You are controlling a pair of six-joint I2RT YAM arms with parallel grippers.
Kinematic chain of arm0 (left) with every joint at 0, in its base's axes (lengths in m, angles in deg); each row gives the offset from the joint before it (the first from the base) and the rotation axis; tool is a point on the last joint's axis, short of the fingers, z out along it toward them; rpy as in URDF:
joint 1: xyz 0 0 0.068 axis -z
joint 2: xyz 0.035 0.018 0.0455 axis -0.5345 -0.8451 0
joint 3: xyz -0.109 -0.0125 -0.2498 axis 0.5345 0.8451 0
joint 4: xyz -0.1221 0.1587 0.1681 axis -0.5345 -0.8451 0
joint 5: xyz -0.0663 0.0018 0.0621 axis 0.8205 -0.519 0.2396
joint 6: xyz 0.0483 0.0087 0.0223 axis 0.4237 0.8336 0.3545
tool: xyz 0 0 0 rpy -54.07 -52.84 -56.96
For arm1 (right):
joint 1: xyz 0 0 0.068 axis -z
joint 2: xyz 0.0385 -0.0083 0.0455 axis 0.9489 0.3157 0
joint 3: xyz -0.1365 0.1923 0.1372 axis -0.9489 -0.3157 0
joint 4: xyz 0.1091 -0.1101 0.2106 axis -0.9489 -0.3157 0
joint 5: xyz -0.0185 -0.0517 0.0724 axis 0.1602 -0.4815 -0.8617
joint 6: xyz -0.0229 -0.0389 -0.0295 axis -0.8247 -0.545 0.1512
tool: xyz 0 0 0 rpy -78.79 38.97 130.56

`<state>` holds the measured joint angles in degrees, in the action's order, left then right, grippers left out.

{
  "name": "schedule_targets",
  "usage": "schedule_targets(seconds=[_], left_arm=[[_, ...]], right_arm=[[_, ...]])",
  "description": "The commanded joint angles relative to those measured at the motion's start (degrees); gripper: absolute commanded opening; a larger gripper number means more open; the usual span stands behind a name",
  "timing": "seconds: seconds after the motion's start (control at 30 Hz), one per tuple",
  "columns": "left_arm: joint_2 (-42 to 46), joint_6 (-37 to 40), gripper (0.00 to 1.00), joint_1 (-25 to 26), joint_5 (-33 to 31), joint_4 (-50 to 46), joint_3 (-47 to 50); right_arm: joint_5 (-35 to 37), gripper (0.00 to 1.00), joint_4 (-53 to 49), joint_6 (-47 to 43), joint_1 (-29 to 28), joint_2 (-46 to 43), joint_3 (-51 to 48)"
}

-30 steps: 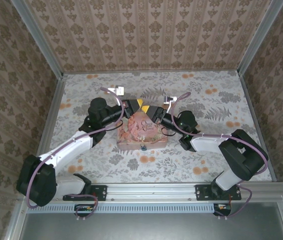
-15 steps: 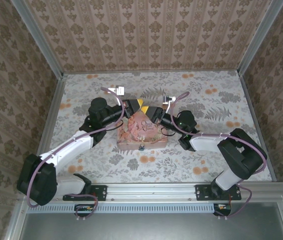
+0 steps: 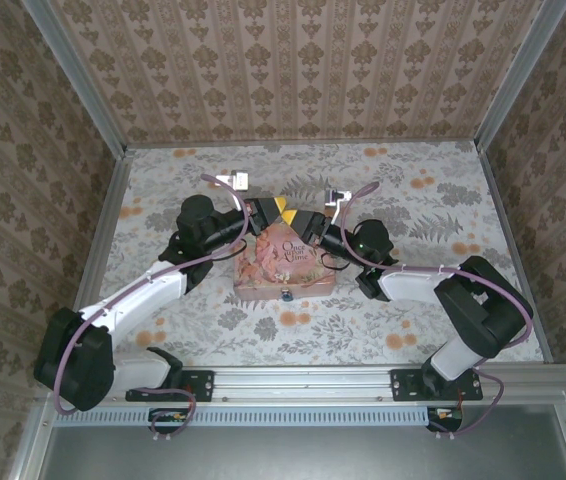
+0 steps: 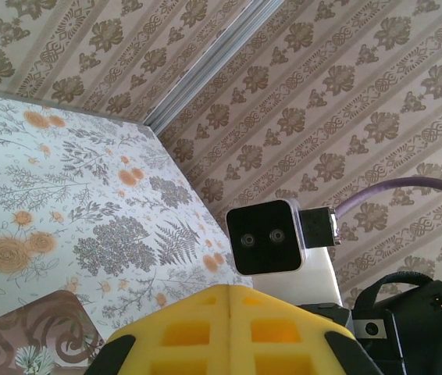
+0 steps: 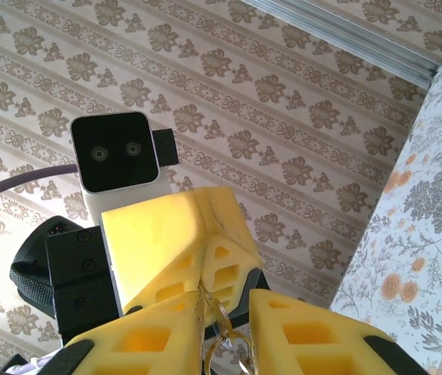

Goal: Unlock the padlock with the key

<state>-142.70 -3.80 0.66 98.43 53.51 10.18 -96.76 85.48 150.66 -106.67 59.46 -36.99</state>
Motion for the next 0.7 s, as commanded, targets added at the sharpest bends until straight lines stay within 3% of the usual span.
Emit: schedule_targets(seconds=[0.0,0.27,0.4,0.5,0.67], left_arm=[[-0.24,-0.7,0.0,0.21,1.17,2.2,0.62],[-0.49,-0.66,0.0,0.34,0.79,2.32,0.74],[-0.65,-0.83,0.0,0.34,0.53,2.58,0.75],[-0.85,-1.0,0.0,0.42,0.37,2.71,0.68],[-1.11,-1.1,0.0,0.57,0.32,2.86,0.55]], right_arm=[[-0.6,0.24,2.44,0.63,-0.13,0.89,1.82],[-0.77,0.16,2.71,0.72,-0.31,1.19,1.85],[-0.95,0.16,2.71,0.72,-0.52,1.32,1.86],[-1.21,0.25,2.84,0.58,-0.68,1.3,1.86],[-1.18,0.22,2.79,0.55,-0.7,1.29,1.69]])
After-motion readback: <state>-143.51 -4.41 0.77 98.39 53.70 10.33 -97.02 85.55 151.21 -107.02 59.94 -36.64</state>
